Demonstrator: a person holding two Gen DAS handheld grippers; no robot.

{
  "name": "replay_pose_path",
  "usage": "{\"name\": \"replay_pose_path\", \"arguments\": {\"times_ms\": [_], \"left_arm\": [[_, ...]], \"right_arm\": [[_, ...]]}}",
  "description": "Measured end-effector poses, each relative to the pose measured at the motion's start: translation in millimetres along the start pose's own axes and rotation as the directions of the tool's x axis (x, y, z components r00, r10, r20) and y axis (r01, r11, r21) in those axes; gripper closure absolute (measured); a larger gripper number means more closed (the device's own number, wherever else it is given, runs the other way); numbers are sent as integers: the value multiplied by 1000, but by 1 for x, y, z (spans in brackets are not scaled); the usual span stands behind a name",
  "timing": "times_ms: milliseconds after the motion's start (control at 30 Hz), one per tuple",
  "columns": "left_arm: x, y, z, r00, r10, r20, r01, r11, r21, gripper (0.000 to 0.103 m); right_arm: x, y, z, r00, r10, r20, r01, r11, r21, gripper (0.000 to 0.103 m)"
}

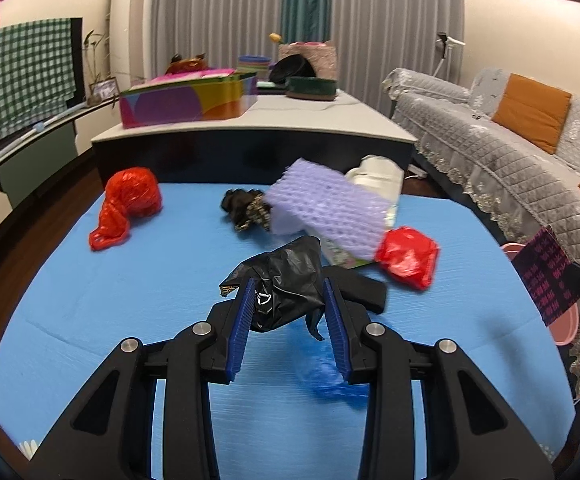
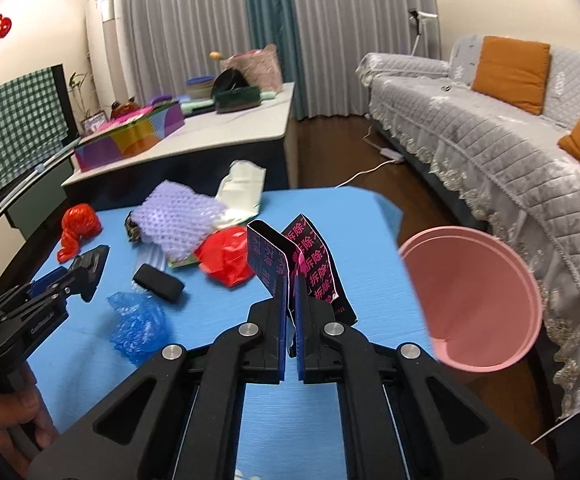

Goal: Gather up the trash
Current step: 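Carry the black bag and pink wrapper in both grippers over the pink bin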

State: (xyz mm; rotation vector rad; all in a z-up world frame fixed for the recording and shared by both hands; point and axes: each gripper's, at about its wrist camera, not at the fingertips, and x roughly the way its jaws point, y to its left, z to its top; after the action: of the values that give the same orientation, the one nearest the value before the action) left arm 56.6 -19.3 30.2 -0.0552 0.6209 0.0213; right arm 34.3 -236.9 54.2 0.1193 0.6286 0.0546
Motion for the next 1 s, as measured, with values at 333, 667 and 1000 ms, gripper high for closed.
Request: {"name": "replay_pose_path", "arguments": {"times_ms": [333, 667, 1000], "left_arm": [[-14, -33, 1, 998, -64, 11, 64, 997, 39, 68], [-14, -74, -2, 991, -134, 0, 134, 988, 80, 68], [-11, -119, 8, 977, -214, -1, 213, 970, 122, 68]], "right_arm": [[-29, -33, 5, 996, -75, 56, 74, 997, 25, 99], [-47, -65, 11, 985, -141, 94, 137, 989, 49, 99], [-55, -105, 18, 975, -194, 106, 183, 978, 98, 99]]}}
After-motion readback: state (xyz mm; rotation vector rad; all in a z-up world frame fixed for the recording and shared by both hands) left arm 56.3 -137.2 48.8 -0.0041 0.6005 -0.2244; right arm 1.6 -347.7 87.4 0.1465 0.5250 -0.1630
